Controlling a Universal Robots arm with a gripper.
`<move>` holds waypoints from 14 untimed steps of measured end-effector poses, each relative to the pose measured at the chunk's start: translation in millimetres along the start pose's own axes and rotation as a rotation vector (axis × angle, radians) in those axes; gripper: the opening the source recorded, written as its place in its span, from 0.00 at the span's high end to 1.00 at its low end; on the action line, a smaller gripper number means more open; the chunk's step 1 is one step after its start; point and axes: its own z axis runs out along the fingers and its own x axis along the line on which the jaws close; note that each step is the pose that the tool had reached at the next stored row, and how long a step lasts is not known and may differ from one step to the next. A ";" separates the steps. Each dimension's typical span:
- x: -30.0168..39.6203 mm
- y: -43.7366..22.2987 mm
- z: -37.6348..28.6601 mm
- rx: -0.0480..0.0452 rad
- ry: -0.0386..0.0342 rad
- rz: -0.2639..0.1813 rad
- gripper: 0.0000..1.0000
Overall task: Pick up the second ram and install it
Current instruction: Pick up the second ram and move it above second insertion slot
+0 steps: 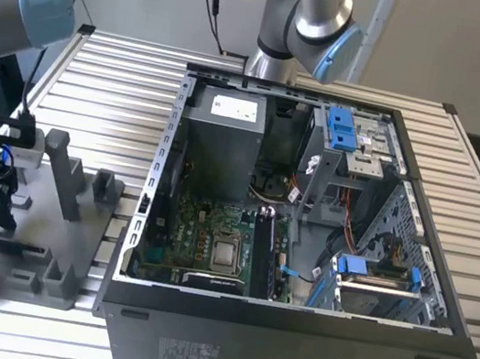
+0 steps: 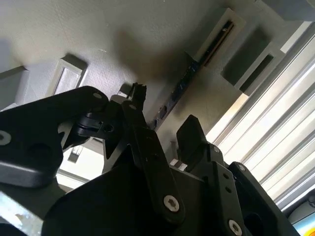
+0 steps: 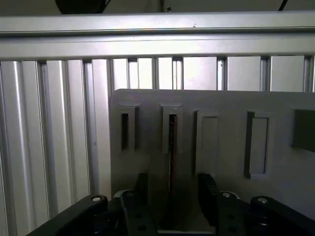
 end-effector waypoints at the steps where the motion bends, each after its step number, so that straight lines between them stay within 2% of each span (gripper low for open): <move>1: 0.0 0.0 0.0 0.0000 -0.0001 0.000 0.53; 2: 0.0 0.0 0.0 0.0000 -0.0002 0.000 0.53; 4: 0.0 0.0 0.0 0.0000 -0.0005 0.000 0.65; 6: 0.0 0.0 0.0 0.0000 -0.0007 0.000 0.65; 7: 0.0 0.0 0.0 0.0000 -0.0008 0.000 0.71; 14: 0.0 0.0 0.0 -0.0001 -0.0016 0.000 0.71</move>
